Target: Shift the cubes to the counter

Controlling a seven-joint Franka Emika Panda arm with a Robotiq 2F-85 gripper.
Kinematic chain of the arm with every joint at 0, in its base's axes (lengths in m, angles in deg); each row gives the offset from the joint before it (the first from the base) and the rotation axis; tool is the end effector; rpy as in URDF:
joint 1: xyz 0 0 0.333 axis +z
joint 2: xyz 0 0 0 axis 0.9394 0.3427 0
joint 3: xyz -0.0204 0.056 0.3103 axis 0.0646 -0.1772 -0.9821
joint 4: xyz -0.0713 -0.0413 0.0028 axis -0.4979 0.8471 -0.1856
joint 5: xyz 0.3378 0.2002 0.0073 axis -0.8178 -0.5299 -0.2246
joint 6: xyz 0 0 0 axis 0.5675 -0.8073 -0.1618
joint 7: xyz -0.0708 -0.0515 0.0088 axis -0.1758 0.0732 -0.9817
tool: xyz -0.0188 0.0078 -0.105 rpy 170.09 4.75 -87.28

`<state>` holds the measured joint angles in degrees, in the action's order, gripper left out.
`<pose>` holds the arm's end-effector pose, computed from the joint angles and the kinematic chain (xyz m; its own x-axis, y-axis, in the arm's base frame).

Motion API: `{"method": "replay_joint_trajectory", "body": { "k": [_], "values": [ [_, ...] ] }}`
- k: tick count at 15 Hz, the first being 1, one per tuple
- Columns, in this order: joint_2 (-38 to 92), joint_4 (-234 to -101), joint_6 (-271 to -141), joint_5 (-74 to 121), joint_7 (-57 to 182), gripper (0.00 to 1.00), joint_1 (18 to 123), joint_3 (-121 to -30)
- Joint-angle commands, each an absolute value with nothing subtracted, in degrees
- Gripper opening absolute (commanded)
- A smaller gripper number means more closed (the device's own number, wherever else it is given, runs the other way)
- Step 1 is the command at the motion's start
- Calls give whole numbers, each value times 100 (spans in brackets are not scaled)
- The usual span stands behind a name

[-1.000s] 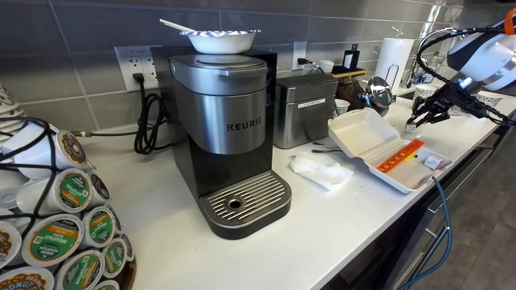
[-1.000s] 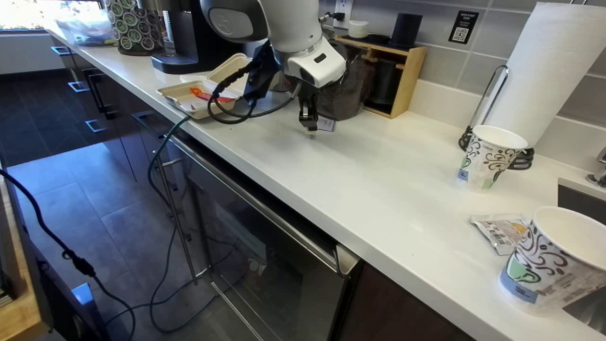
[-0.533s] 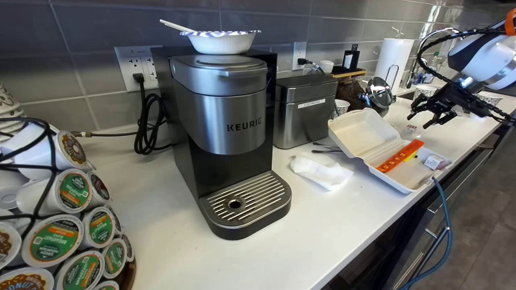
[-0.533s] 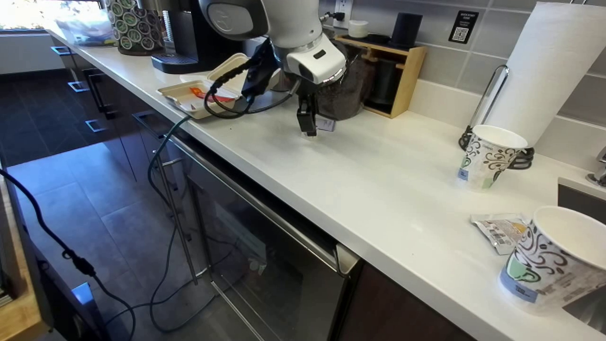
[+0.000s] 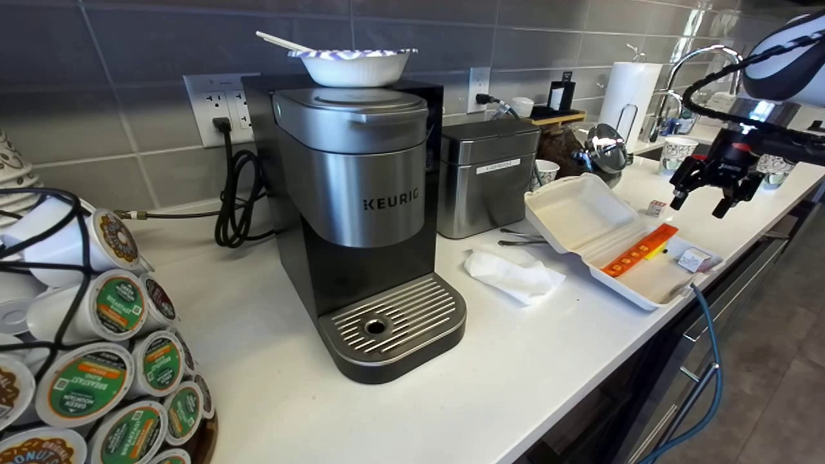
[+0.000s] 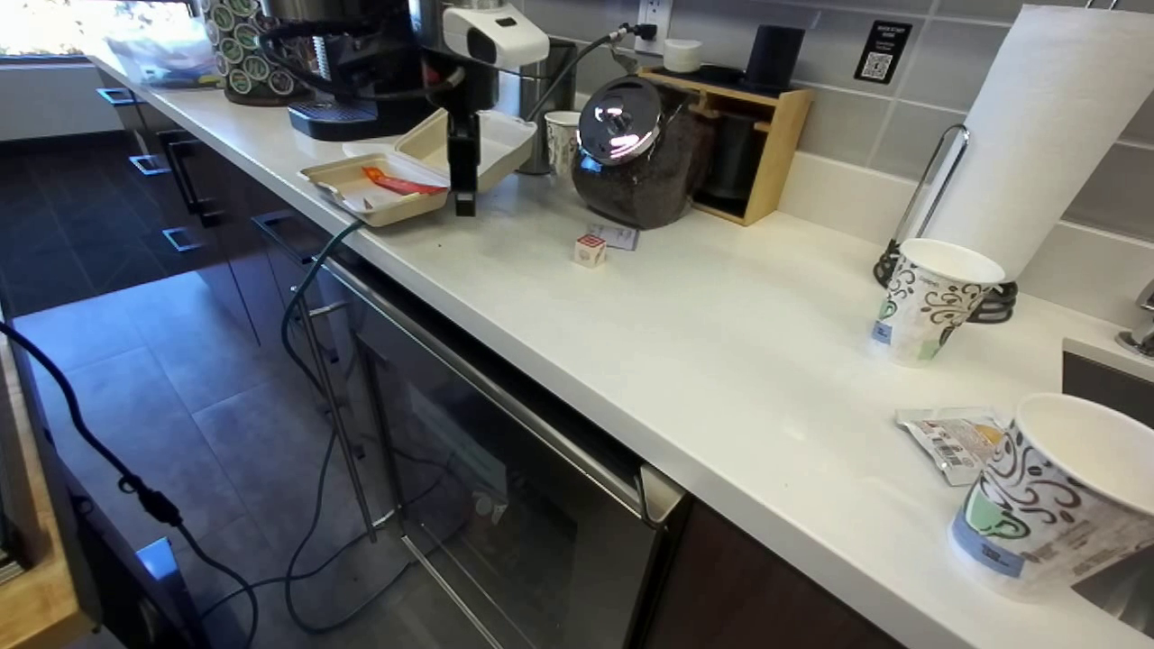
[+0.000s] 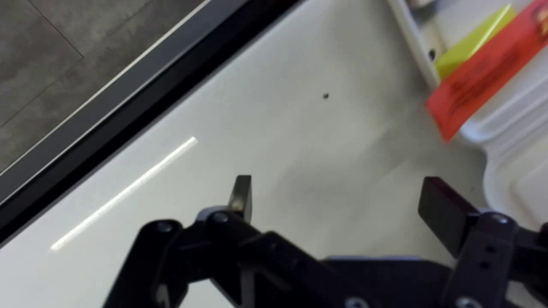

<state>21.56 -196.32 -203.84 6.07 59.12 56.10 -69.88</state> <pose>0.5234 -0.2237 0.3274 0.8200 -0.5724 -0.0007 -0.5656 -0.8101 -0.1547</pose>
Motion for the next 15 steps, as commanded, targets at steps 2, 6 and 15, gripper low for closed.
{"method": "replay_joint_trajectory", "body": {
  "k": [2, 6, 15],
  "values": [
    [1734, -19929, -20174, 928, 5906, 100, 5825, -7007],
    [1261, -20276, -20161, 1098, 5900, 100, 5951, -7048],
    [1055, -21250, -21261, 2212, 6803, 100, 6529, -7535]
  ]
}}
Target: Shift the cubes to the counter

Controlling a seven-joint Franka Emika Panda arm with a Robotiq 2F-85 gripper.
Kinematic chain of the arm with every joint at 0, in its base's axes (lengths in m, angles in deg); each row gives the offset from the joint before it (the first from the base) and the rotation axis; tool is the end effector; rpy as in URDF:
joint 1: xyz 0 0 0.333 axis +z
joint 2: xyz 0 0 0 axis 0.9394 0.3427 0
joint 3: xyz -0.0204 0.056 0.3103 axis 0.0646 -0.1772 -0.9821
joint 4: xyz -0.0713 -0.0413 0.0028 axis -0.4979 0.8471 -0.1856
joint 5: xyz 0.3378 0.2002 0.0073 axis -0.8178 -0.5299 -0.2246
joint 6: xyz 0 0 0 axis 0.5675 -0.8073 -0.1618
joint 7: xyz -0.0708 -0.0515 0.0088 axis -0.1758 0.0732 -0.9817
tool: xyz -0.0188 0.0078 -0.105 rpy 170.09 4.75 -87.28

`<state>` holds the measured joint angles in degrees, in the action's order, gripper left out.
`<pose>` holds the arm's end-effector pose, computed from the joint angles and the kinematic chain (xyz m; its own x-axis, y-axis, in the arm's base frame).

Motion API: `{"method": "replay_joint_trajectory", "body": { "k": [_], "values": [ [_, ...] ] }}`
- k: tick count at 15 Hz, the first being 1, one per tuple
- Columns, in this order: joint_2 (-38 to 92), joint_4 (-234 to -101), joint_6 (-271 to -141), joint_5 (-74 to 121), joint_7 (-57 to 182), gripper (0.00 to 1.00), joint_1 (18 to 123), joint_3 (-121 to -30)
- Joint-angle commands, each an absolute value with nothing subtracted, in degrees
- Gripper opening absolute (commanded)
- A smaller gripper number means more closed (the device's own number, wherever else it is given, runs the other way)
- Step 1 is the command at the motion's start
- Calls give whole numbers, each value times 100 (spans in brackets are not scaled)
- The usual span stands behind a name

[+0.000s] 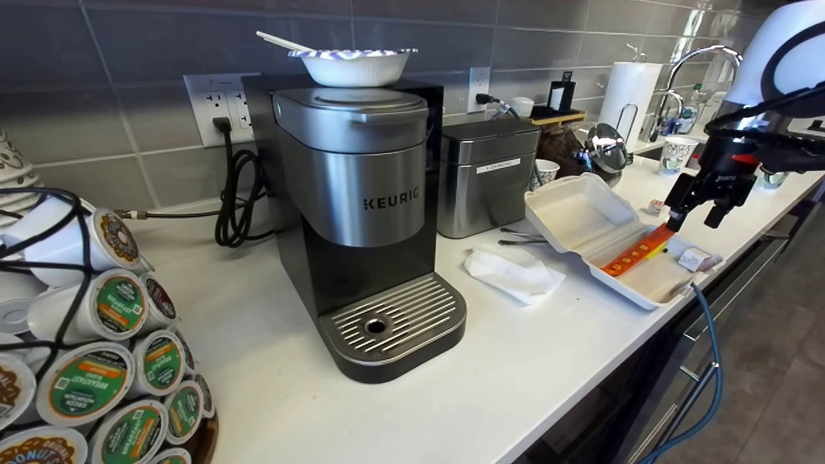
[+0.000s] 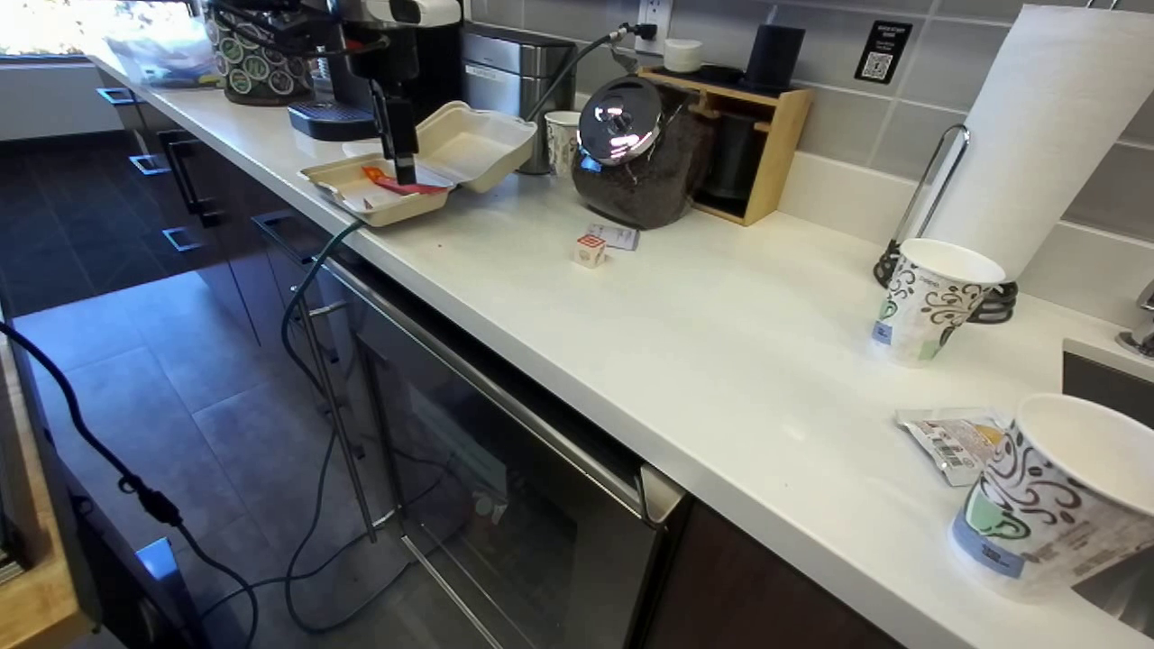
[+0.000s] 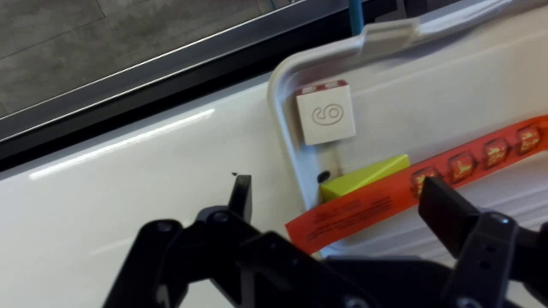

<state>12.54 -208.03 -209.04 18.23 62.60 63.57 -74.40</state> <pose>0.5050 -0.1050 0.3322 0.9469 -0.3173 0.0525 -0.3161 -0.9482 -0.0305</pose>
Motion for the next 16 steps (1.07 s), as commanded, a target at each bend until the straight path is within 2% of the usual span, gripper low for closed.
{"method": "replay_joint_trajectory", "body": {
  "k": [1, 5, 16],
  "values": [
    [1056, -21343, -21384, 2324, 7021, 100, 6577, -7571],
    [1047, -21679, -21920, 3111, 8075, 100, 6669, -7593],
    [1039, -21748, -21839, 4358, 9458, 99, 6681, -7587]
  ]
}}
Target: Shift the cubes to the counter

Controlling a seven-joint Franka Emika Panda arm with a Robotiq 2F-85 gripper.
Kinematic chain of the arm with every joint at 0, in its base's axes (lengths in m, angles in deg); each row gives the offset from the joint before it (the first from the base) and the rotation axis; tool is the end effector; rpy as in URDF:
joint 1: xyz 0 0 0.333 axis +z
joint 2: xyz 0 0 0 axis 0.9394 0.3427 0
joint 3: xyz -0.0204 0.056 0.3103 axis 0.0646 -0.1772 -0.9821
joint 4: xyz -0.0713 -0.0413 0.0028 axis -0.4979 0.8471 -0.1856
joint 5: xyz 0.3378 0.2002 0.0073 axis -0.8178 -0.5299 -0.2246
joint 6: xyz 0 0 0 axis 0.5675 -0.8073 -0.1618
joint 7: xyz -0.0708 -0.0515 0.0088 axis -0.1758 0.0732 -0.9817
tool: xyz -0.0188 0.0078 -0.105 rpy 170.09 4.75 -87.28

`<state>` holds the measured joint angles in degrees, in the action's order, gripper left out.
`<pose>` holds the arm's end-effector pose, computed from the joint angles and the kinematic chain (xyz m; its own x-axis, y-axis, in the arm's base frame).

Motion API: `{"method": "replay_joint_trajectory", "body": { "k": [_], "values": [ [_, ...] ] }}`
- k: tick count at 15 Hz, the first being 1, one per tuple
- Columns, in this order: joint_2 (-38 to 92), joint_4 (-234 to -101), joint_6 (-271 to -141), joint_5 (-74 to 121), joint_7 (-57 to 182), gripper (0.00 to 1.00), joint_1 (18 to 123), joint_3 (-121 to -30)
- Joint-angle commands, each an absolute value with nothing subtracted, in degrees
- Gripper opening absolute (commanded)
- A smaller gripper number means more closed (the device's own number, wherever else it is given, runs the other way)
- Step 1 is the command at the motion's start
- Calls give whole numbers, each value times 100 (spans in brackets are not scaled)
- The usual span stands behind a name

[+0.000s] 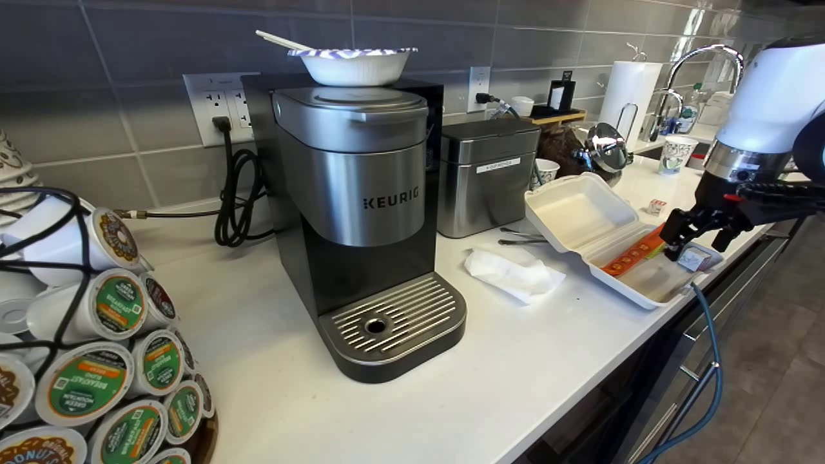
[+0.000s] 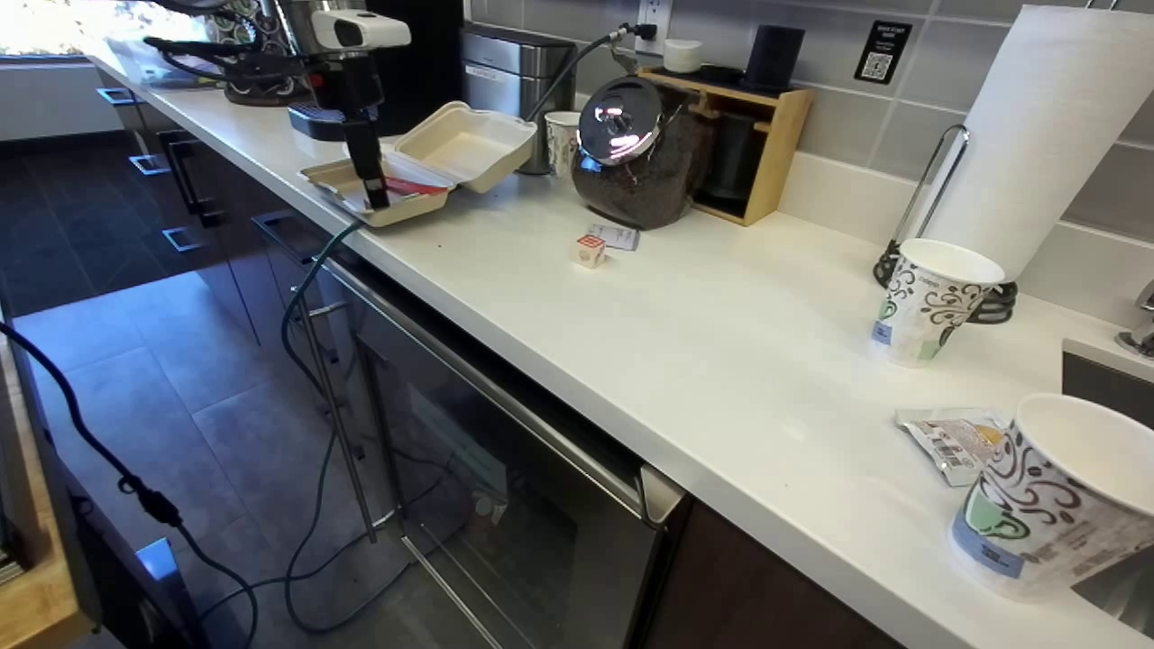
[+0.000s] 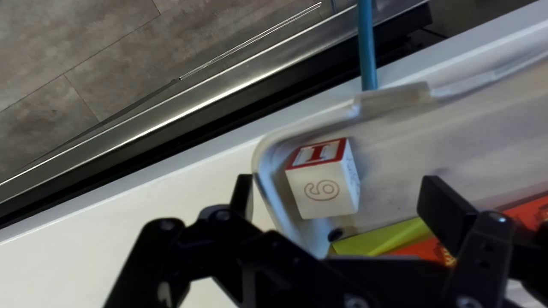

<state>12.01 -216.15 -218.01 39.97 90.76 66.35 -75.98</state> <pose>0.4803 -0.0573 0.2930 0.9025 -0.4025 0.1533 -0.4234 -0.8945 0.1434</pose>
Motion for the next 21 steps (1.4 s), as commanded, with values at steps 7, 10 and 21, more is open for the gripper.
{"method": "replay_joint_trajectory", "body": {
  "k": [7, 10, 21],
  "values": [
    [982, -21722, -21825, 4311, 9275, 97, 6750, -7743],
    [1113, -21655, -21864, 4246, 9168, 94, 6728, -7721],
    [1391, -21520, -21910, 4142, 8899, 70, 6689, -7587]
  ]
}}
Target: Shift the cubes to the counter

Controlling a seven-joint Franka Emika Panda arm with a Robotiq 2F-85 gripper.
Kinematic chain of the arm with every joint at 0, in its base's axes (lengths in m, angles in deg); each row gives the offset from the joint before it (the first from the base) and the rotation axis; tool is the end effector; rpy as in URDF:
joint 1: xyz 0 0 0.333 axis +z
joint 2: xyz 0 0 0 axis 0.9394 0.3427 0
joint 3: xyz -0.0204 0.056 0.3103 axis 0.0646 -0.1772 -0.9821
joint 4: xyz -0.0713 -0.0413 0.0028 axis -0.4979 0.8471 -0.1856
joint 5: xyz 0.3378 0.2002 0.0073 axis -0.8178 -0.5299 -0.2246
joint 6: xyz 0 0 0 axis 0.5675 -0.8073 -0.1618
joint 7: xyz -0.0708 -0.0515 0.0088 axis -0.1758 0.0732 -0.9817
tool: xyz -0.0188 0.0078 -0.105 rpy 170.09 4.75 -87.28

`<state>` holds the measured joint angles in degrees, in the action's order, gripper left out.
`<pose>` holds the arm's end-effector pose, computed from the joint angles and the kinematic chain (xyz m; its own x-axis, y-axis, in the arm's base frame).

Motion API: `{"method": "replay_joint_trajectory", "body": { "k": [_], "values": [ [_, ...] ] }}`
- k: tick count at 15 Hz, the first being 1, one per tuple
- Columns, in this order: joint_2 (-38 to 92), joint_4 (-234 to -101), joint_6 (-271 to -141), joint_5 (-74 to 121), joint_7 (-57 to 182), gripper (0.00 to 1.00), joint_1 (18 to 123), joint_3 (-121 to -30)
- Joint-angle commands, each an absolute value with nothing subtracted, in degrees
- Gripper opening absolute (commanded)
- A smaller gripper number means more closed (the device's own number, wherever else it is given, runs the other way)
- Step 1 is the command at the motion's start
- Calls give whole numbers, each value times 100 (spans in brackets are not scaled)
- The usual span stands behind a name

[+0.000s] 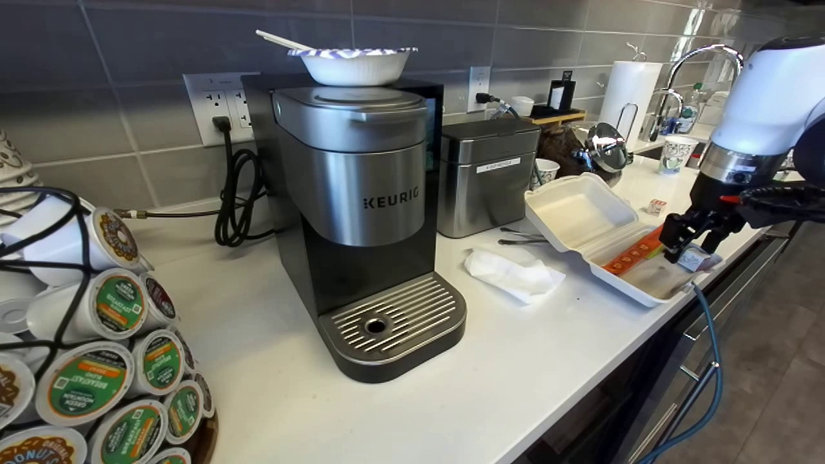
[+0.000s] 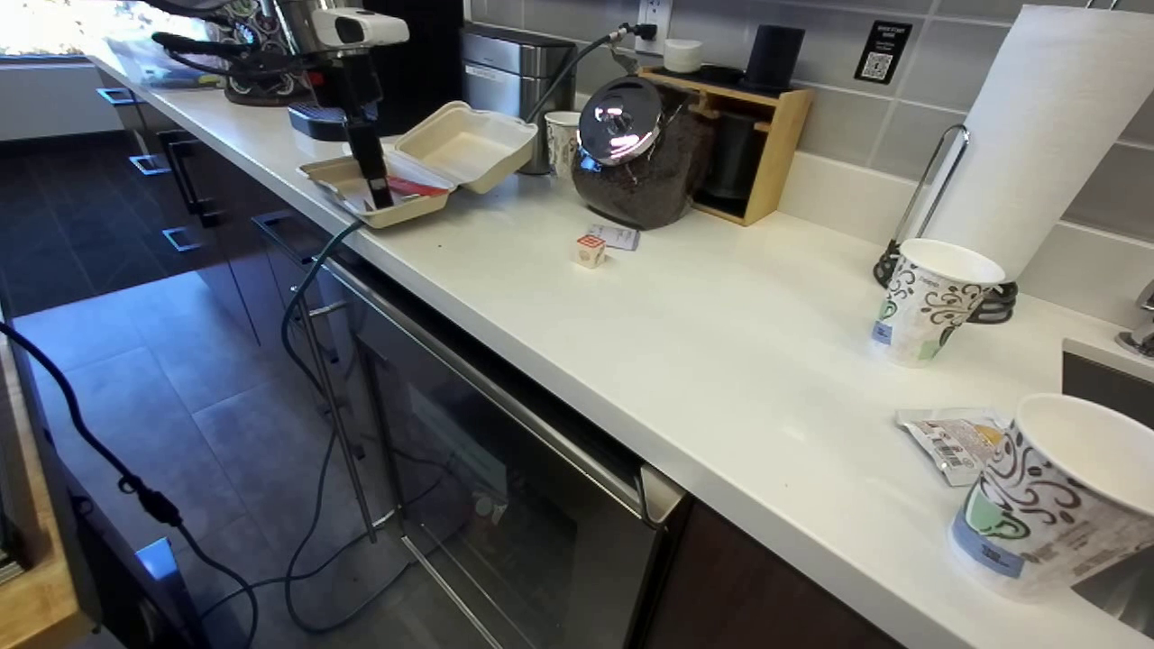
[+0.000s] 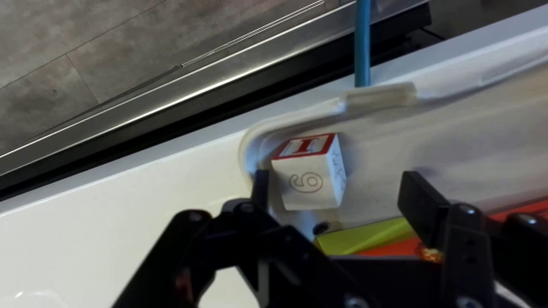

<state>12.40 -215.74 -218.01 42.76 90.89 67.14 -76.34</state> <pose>0.4834 -0.0472 0.2923 0.9241 -0.3463 0.1619 -0.3719 -0.9123 0.1712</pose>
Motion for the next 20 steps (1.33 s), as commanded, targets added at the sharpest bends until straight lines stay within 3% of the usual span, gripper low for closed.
{"method": "replay_joint_trajectory", "body": {
  "k": [1, 3, 6, 7, 11, 13, 17, 18, 19, 20],
  "values": [
    [1417, -21508, -21901, 4117, 8866, 70, 6691, -7576],
    [1420, -21507, -21897, 4115, 8824, 43, 6703, -7562],
    [1370, -21513, -21861, 4186, 8897, 19, 6727, -7555],
    [1336, -21499, -21843, 4221, 8937, 14, 6732, -7559],
    [1214, -21478, -21780, 4395, 9073, 11, 6728, -7539],
    [986, -21553, -21766, 4674, 9331, 0, 6710, -7504],
    [661, -21597, -21644, 4961, 9644, 0, 6586, -7516],
    [643, -21589, -21624, 4777, 9480, 26, 6565, -7537],
    [692, -21569, -21679, 4566, 9266, 26, 6556, -7545],
    [727, -21565, -21750, 4432, 9127, 33, 6550, -7548]
  ]
}}
